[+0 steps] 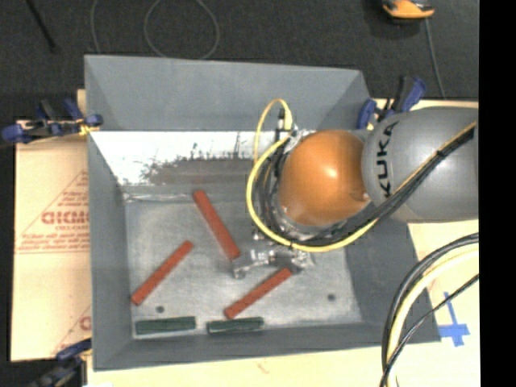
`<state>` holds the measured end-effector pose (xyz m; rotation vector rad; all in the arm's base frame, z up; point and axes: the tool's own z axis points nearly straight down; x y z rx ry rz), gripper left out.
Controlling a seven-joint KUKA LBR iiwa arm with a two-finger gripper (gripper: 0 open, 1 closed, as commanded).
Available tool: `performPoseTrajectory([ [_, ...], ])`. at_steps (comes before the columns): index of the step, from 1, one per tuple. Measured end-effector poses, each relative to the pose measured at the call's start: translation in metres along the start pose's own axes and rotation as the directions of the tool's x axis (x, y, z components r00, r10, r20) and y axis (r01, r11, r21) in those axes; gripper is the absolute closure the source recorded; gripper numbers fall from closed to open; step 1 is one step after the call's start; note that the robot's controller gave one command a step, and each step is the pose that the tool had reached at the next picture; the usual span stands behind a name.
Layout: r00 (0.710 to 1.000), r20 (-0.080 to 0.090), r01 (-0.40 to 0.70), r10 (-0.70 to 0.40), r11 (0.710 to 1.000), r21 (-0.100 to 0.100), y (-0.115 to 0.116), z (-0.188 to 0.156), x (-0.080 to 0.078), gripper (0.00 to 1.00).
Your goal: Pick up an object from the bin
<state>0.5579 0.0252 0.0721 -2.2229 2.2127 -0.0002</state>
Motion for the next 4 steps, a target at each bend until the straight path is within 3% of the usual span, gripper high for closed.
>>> performPoseTrajectory([
  [1, 1.0, -0.004, -0.022, 0.022, 1.0, 0.0, -0.043, 0.001, 0.043, 0.0],
  [2, 0.984, -0.003, -0.176, 0.176, 0.984, 0.006, -0.071, -0.067, 0.054, 0.0],
  [3, 0.986, -0.001, 0.166, -0.166, 0.986, 0.003, -0.067, -0.12, -0.004, 0.0],
  [4, 0.87, 0.004, 0.493, -0.493, 0.87, -0.003, -0.047, 0.003, -0.078, 0.0],
])
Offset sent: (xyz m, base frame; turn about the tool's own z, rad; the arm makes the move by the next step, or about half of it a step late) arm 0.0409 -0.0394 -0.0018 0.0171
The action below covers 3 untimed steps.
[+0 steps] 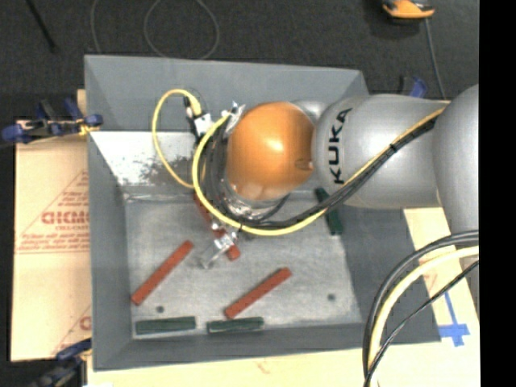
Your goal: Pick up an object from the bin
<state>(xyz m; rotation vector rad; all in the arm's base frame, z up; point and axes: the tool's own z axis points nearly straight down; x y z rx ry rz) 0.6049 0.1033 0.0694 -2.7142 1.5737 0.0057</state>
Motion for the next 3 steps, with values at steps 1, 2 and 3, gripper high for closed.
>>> performPoseTrajectory([
  [1, 1.0, -0.002, -0.008, 0.008, 1.0, 0.002, 0.0, -0.003, 0.002, 1.0],
  [2, 1.0, -0.006, 0.011, -0.011, 1.0, 0.003, 0.003, -0.036, -0.001, 1.0],
  [3, 1.0, -0.008, 0.026, -0.025, 1.0, 0.01, -0.03, -0.166, 0.017, 1.0],
])
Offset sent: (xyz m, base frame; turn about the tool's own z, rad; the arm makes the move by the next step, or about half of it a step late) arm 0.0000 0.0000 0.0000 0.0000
